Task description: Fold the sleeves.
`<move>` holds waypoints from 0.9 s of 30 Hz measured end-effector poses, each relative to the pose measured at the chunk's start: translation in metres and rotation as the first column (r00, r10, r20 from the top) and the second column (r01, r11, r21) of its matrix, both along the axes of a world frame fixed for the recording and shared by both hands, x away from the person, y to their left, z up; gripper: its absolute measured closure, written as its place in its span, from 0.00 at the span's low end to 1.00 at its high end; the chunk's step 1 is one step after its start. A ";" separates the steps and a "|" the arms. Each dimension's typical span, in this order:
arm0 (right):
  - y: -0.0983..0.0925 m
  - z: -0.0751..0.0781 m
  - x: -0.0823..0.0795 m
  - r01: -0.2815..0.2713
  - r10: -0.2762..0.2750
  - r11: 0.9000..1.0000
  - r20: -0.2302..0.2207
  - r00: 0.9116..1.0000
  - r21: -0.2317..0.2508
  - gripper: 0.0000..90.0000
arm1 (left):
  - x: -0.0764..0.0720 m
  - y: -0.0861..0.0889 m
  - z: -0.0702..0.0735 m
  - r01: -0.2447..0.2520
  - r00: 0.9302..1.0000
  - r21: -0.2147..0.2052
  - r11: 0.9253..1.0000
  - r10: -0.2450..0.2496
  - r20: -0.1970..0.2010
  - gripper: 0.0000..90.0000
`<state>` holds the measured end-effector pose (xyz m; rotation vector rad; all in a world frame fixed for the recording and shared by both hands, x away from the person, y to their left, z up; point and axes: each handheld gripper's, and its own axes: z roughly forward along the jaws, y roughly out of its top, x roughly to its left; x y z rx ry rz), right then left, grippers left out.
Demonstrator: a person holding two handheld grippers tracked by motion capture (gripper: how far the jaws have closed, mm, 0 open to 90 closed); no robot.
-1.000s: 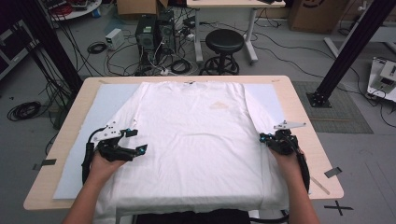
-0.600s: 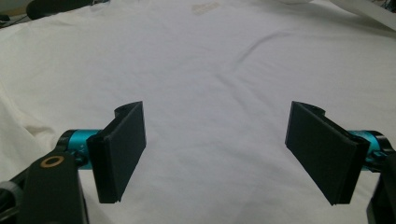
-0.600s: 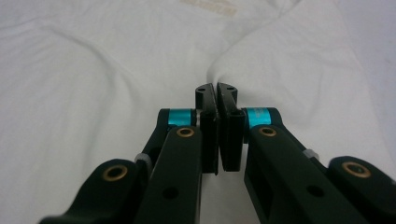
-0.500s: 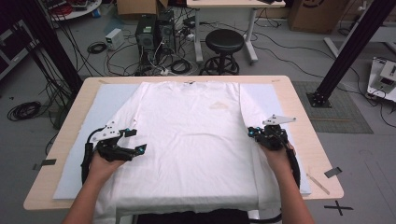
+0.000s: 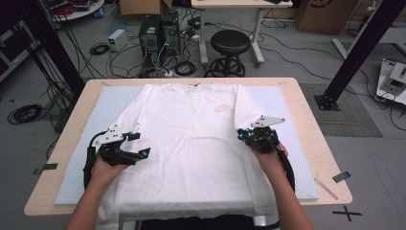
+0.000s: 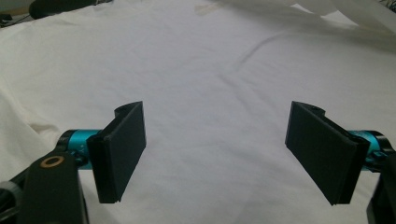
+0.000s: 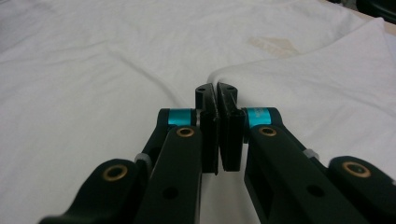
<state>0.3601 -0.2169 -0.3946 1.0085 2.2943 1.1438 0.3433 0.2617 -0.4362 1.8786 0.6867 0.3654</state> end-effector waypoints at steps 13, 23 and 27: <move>0.028 0.006 0.008 -0.058 0.058 0.998 0.001 0.998 -0.009 0.99 | -0.001 0.001 0.001 -0.003 1.000 -0.008 1.000 0.003 0.001 0.23; 0.057 0.006 0.024 -0.116 0.117 0.993 -0.037 0.992 0.015 0.99 | -0.002 0.001 0.002 0.005 1.000 -0.013 1.000 -0.005 0.007 0.23; 0.065 0.005 0.030 -0.138 0.139 0.990 -0.051 0.989 0.030 0.99 | -0.001 0.001 0.001 0.004 1.000 -0.011 1.000 -0.004 0.005 0.23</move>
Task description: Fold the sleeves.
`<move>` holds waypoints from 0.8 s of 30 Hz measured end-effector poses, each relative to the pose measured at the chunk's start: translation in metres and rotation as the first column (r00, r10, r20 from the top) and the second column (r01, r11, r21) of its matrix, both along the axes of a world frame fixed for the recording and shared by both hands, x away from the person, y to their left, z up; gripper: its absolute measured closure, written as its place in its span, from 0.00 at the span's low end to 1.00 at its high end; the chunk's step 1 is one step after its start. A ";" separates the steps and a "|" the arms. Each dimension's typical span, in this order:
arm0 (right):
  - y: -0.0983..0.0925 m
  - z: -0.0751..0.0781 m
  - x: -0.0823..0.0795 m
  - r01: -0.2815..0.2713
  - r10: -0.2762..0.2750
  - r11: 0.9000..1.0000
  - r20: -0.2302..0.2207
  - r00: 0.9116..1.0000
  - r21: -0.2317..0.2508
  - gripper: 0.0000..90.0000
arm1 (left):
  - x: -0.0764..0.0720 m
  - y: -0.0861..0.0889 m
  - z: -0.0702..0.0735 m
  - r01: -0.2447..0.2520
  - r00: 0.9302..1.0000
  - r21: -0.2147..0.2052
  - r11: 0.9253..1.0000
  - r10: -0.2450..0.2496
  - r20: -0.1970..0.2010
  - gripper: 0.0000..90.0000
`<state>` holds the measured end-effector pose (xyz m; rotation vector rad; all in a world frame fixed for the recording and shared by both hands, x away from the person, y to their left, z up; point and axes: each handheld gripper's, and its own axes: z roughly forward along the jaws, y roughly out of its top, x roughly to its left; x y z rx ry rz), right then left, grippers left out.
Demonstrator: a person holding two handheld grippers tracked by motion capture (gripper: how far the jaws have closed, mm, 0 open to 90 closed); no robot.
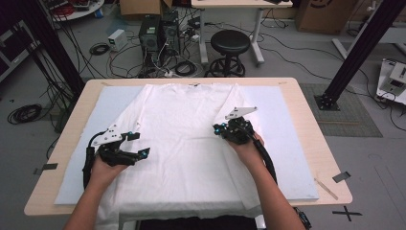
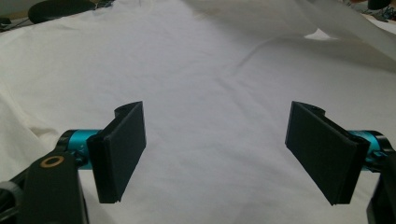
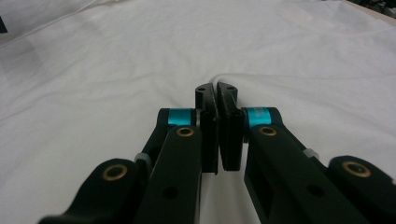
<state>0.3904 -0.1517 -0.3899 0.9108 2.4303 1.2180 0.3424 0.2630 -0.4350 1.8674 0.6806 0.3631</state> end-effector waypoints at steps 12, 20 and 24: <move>0.003 -0.013 0.012 0.027 -0.025 0.999 -0.072 0.997 0.034 0.68 | -0.001 -0.001 -0.001 0.009 1.000 0.009 1.000 -0.009 -0.006 0.23; -0.011 -0.009 -0.005 0.029 -0.028 0.999 -0.040 0.999 0.037 0.58 | -0.001 -0.001 -0.001 0.008 1.000 0.010 1.000 -0.008 -0.006 0.23; -0.023 -0.008 -0.020 0.022 -0.021 0.999 -0.018 1.000 0.041 0.56 | -0.002 -0.002 0.000 0.013 1.000 0.011 1.000 -0.013 -0.001 0.23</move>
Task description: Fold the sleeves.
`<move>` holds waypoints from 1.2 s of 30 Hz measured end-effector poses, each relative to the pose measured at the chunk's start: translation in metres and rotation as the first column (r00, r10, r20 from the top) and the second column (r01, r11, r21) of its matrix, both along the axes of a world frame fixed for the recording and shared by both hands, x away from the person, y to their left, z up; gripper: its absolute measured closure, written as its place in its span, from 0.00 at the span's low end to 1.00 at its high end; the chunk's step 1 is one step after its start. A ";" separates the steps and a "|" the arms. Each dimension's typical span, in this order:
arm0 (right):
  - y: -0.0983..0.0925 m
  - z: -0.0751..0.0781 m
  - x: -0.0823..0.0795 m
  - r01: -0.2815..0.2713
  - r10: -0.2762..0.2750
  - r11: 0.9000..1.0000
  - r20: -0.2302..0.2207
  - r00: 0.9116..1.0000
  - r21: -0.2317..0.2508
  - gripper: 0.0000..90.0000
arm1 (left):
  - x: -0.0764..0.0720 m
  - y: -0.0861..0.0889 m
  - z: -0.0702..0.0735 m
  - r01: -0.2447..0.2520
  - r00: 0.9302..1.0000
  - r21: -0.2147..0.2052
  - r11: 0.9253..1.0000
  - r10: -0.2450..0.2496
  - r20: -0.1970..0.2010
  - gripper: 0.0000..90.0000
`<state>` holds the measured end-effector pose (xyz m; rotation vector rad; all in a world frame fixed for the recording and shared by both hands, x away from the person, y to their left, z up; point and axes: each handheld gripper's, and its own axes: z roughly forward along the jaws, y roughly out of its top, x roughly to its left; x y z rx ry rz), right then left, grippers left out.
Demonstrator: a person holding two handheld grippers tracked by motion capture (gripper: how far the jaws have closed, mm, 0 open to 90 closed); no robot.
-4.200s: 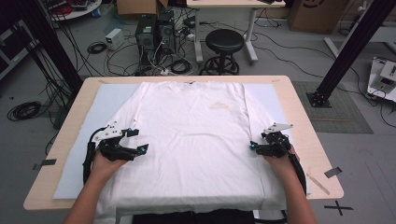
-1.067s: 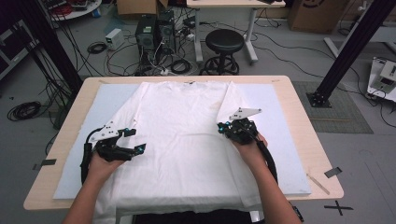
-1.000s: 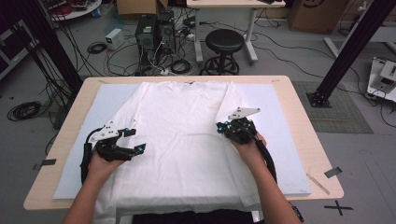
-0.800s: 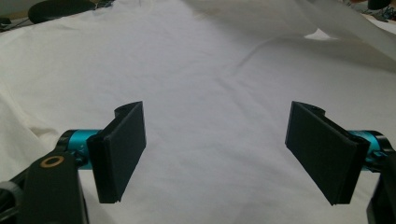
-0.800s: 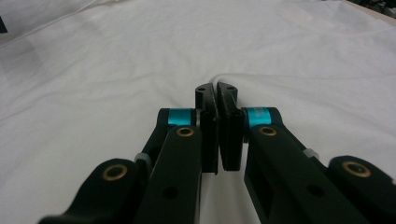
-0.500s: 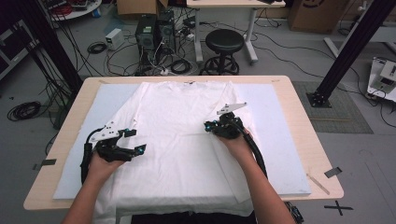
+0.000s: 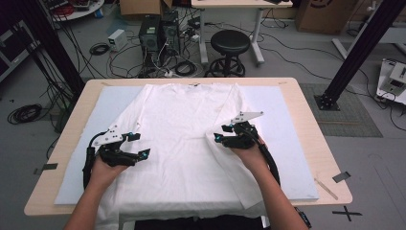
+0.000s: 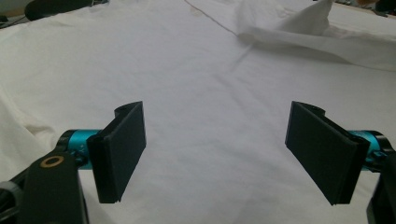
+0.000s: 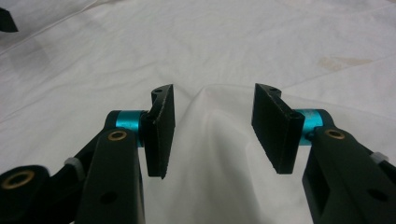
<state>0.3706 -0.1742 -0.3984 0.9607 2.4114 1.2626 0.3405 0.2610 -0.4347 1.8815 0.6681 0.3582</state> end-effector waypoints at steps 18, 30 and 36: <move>0.004 -0.038 -0.028 -0.136 0.124 0.978 -0.080 0.989 -0.157 0.76 | 0.001 -0.001 0.000 -0.003 1.000 0.001 1.000 0.003 -0.002 0.23; 0.010 -0.034 -0.030 -0.157 0.146 0.975 -0.078 0.986 -0.155 0.98 | 0.001 0.000 0.000 -0.004 1.000 0.000 1.000 0.004 0.000 0.23; 0.029 -0.022 -0.027 -0.173 0.167 0.977 -0.056 0.984 -0.127 0.98 | 0.000 0.001 0.001 -0.011 1.000 -0.006 1.000 0.011 0.006 0.23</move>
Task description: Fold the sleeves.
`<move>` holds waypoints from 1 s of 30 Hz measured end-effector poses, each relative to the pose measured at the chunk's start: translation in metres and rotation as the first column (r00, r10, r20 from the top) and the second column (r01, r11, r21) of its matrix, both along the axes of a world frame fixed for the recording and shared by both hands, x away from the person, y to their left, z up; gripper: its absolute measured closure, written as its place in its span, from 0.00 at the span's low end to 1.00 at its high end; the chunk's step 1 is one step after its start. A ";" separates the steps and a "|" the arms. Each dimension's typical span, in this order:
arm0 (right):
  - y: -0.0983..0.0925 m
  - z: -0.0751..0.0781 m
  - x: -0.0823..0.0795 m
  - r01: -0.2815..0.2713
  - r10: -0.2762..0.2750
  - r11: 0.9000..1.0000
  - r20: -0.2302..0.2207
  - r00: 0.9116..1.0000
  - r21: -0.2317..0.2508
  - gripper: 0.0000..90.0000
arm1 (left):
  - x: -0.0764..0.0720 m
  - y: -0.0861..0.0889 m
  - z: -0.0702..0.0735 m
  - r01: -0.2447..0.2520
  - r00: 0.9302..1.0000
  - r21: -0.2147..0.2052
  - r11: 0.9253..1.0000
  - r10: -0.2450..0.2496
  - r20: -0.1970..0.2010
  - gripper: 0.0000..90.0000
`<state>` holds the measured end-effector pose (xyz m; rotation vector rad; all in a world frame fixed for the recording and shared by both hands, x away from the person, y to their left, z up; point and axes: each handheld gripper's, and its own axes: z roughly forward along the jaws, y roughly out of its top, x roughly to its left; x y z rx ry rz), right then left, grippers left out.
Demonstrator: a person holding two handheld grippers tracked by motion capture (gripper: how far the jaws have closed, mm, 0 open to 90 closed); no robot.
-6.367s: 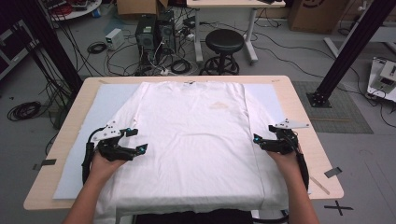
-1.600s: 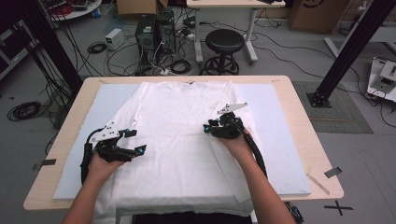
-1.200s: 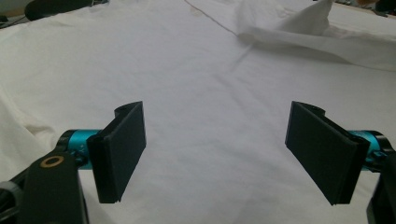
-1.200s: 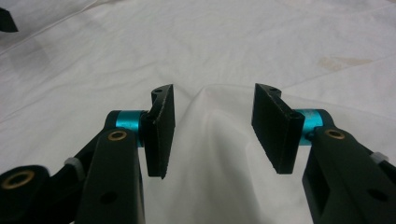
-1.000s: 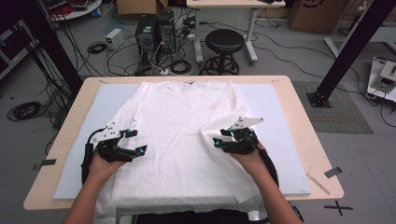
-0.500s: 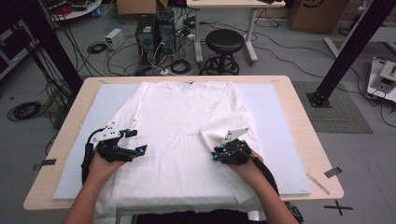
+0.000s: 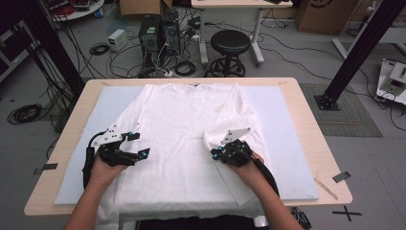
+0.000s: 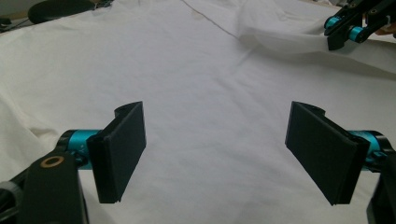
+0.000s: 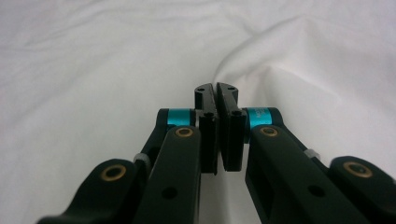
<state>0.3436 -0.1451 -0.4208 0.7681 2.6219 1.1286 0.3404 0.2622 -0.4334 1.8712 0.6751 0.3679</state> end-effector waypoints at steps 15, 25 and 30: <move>0.045 0.014 0.021 0.032 -0.032 0.999 0.016 0.999 0.016 0.97 | 0.000 0.000 0.001 0.007 1.000 0.001 1.000 -0.007 0.001 0.23; 0.042 0.013 0.020 0.050 -0.050 0.999 0.013 0.999 0.017 0.72 | 0.000 0.000 0.001 0.012 1.000 0.008 1.000 -0.012 0.005 0.23; 0.029 0.016 0.008 0.039 -0.039 0.999 0.029 0.999 0.023 0.67 | -0.002 0.000 0.002 0.011 1.000 0.009 1.000 -0.011 0.006 0.23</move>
